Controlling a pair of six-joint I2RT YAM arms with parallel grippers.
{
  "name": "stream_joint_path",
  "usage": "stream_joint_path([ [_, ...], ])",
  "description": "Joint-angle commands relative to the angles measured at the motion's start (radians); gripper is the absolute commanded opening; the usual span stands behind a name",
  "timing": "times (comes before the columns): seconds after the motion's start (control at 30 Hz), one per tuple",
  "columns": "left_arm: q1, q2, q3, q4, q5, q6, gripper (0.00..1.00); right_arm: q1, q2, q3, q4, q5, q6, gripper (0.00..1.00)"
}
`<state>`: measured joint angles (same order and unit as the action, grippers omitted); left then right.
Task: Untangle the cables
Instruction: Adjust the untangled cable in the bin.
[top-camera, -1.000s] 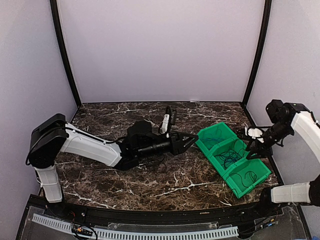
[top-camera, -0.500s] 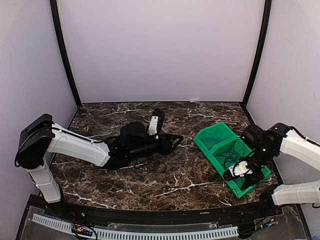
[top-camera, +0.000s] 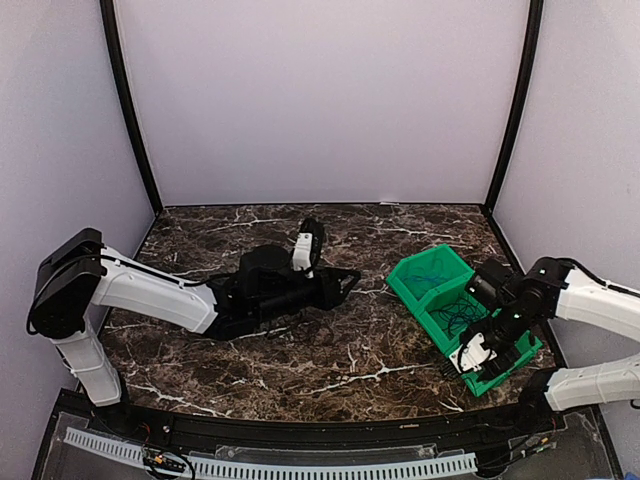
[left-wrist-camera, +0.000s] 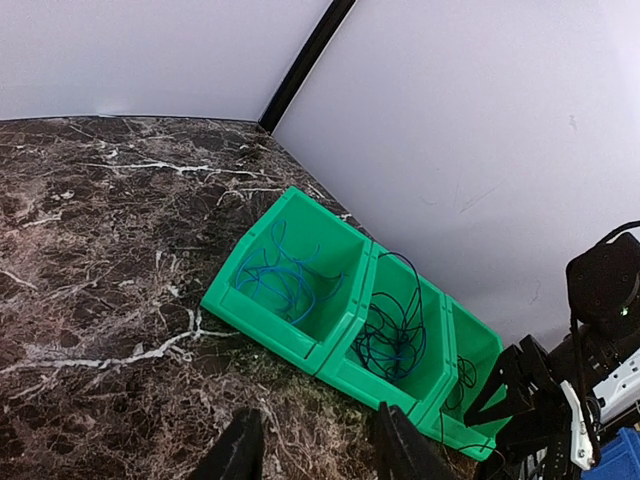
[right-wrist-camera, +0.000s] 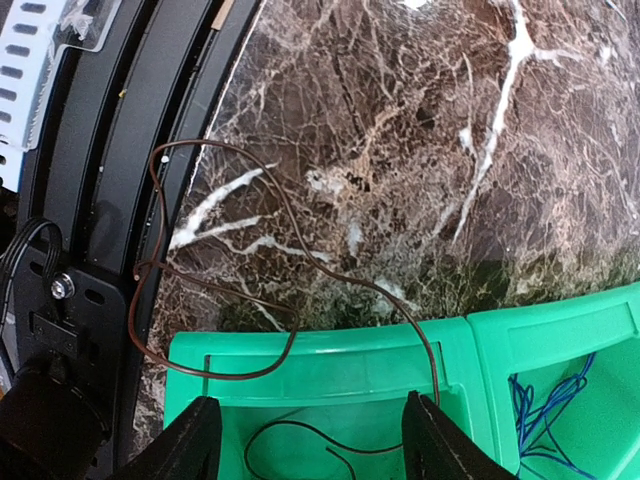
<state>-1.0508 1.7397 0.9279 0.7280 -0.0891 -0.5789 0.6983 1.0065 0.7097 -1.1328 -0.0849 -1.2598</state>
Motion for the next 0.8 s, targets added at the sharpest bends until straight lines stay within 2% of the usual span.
stream_joint_path([
  [0.0,0.01,-0.052,-0.012,-0.016,-0.021,0.022,0.41,0.059,0.037,0.029,-0.025,0.003,-0.016,0.64],
  [0.2,0.012,-0.063,-0.018,-0.017,-0.031,0.021,0.41,0.143,0.069,0.01,-0.035,0.017,-0.014,0.63],
  [0.4,0.012,-0.072,-0.041,-0.01,-0.047,0.011,0.41,0.199,0.116,0.036,-0.024,-0.041,0.001,0.52],
  [0.5,0.012,-0.072,-0.043,-0.012,-0.044,0.007,0.41,0.219,0.141,0.037,-0.023,-0.055,0.005,0.36],
  [0.6,0.012,-0.073,-0.041,-0.023,-0.044,0.009,0.41,0.23,0.152,0.044,-0.025,-0.061,0.002,0.09],
  [0.7,0.013,-0.07,-0.04,-0.038,-0.048,0.01,0.41,0.233,0.152,0.079,-0.041,-0.086,0.003,0.01],
  [0.77,0.013,-0.066,-0.038,-0.045,-0.047,0.007,0.41,0.233,0.155,0.104,-0.056,-0.092,0.003,0.0],
])
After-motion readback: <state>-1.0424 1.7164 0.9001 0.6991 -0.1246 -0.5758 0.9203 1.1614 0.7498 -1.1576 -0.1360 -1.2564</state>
